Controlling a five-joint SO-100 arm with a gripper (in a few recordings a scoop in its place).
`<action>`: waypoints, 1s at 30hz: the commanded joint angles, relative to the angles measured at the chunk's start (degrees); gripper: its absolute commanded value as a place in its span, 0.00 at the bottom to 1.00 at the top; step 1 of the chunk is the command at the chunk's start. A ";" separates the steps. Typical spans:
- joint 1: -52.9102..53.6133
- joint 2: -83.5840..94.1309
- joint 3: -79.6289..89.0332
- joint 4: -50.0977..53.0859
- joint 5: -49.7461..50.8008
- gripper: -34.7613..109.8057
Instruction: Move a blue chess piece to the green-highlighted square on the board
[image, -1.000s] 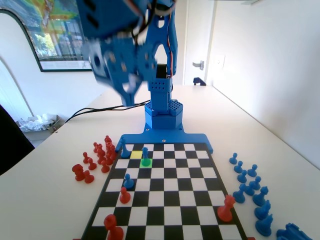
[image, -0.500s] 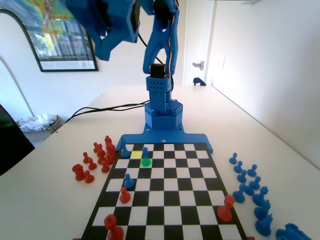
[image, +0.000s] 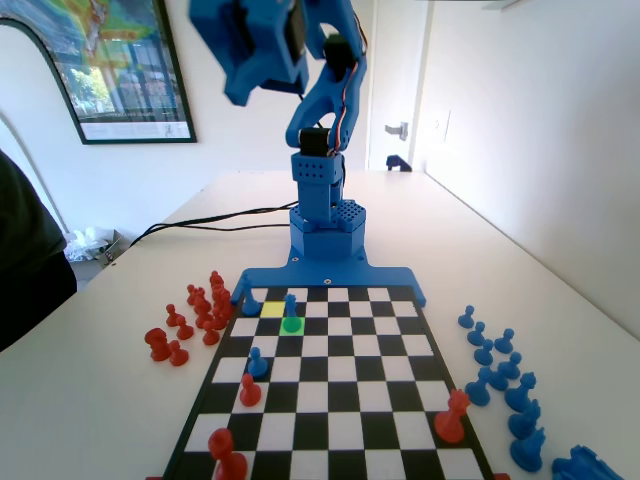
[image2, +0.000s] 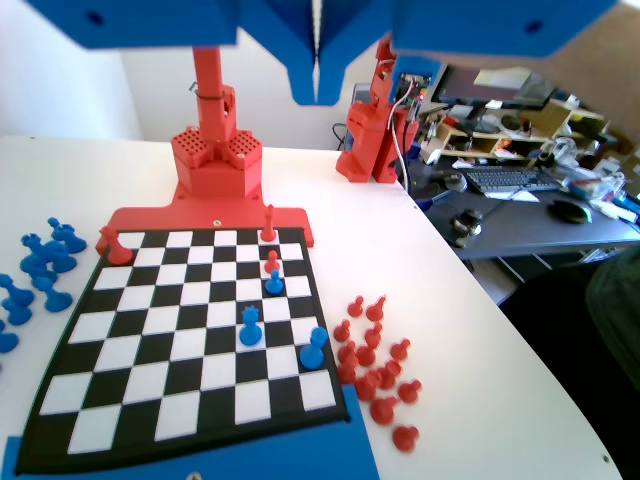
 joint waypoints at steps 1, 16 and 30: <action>-0.88 5.27 0.62 1.76 0.18 0.25; -8.17 10.20 4.04 3.87 3.69 0.25; -20.83 14.68 4.31 2.90 4.04 0.25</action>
